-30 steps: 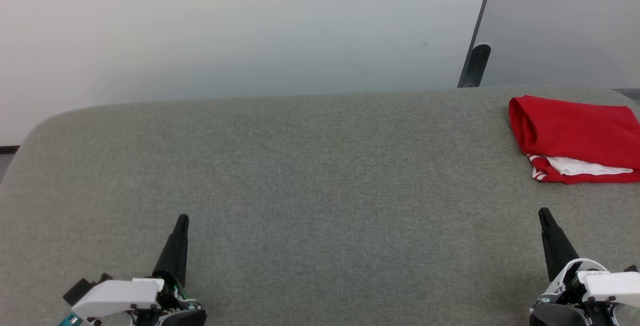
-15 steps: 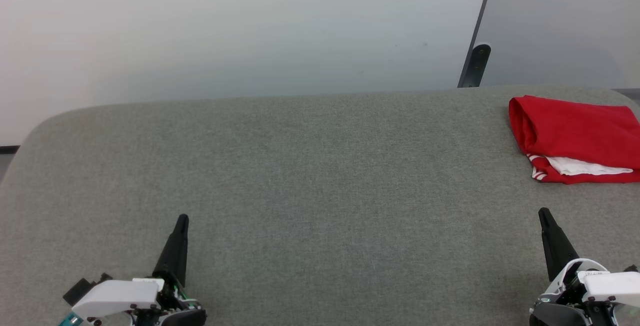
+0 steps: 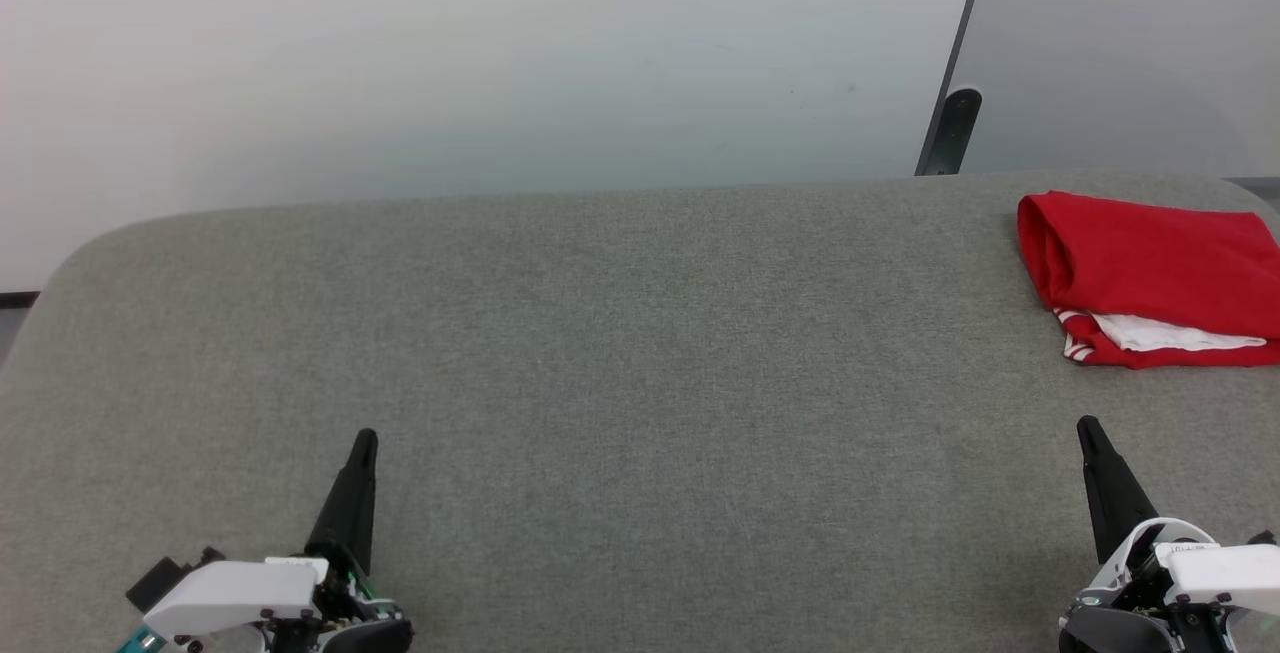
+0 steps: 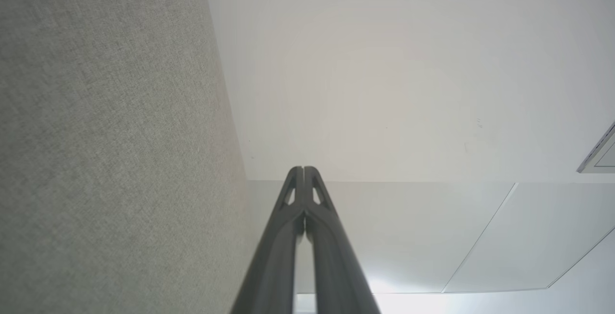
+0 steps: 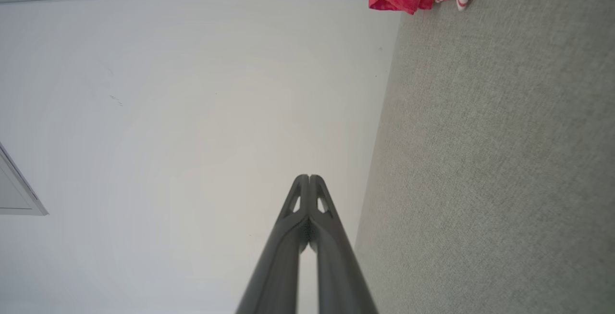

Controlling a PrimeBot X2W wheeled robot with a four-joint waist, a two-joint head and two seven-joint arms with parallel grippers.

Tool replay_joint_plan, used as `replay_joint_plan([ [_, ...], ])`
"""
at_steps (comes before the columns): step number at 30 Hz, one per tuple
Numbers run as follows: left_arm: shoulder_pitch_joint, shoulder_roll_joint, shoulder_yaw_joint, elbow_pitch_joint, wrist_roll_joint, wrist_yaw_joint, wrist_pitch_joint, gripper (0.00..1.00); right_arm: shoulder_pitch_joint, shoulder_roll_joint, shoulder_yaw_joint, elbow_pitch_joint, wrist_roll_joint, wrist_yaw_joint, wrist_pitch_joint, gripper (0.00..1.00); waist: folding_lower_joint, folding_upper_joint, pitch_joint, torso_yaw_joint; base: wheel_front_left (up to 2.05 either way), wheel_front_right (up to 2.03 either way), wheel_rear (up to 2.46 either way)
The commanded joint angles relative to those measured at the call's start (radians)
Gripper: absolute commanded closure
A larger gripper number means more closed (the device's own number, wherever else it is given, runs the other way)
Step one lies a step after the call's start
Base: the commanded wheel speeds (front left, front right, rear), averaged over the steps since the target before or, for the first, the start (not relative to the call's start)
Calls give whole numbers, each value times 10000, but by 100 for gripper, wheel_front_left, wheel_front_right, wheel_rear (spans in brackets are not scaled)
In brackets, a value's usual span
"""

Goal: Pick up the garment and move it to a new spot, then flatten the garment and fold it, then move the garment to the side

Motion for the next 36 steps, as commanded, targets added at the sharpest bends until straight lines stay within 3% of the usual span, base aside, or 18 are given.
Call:
replay_joint_plan([
  [1,-94,4,27,15,-34,-32,28,100,-17,39,10,-17,48,4,24,100,0,0,0,0,0,0,0],
  [36,-95,4,26,15,-35,-33,27,100,-17,39,11,-18,49,4,23,100,0,0,0,0,0,0,0],
])
